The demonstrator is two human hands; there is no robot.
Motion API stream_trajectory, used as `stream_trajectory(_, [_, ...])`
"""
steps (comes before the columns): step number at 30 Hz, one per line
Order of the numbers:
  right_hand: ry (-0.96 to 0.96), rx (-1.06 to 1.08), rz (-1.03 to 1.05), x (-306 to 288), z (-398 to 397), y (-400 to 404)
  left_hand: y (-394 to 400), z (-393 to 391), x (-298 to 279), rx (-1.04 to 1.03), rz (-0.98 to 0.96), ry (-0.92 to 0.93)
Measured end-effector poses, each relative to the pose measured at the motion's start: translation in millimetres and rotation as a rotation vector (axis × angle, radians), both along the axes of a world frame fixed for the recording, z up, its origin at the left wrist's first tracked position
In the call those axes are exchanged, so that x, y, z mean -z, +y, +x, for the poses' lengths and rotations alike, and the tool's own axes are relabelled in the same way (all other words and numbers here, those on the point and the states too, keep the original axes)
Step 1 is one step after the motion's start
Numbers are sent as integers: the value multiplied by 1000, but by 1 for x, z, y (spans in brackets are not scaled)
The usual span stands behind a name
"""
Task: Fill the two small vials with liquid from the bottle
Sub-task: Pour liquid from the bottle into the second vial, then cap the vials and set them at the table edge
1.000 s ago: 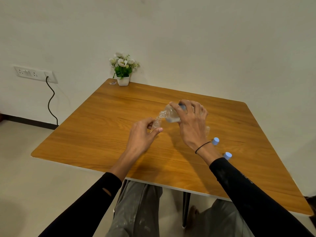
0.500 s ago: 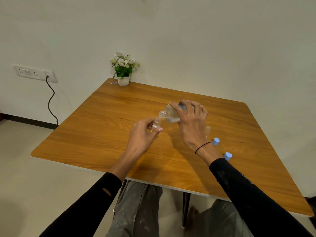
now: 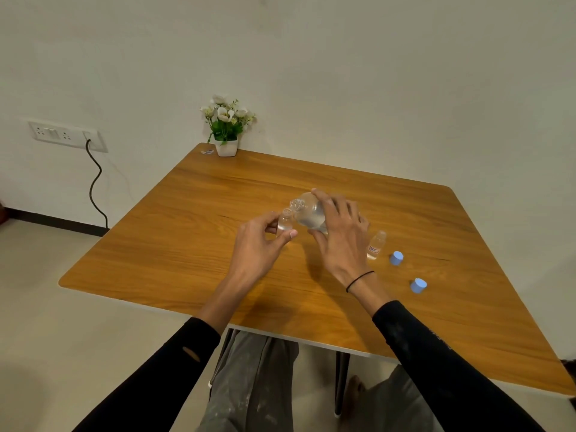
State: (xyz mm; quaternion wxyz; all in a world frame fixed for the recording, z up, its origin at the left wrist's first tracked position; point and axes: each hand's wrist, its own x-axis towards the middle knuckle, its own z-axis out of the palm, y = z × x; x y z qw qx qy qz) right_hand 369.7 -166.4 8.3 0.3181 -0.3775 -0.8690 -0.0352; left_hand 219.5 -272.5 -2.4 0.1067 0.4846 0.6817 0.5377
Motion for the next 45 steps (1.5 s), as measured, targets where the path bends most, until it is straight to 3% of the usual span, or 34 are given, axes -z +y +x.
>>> stream_trajectory(8, [322,-104,-381,6,-14,-1,-11,1,12,16,-49,-76])
stream_trajectory(16, [438,-92,-620,14,-20,2,-17,20,38,103,-246,-115])
stream_trajectory(20, [350,-52,-643,10,-10,-6,-13,28,42,148,-245,-138])
stream_trajectory(25, [297,73,-219,9,56,-25,-3,45,44,209,-244,-174])
stream_trajectory(27, [210,202,-139,11,100,-13,4,55,43,223,-248,-172])
stream_trajectory(31, [-116,390,-303,28,169,15,19,76,37,275,-269,-163])
stream_trajectory(34, [-185,336,-441,38,185,20,30,90,35,300,-273,-155])
stream_trajectory(40, [172,-15,-524,4,174,12,42,106,34,341,-275,-155])
stream_trajectory(45, [70,-264,-457,-23,146,8,49,110,40,363,-236,-133])
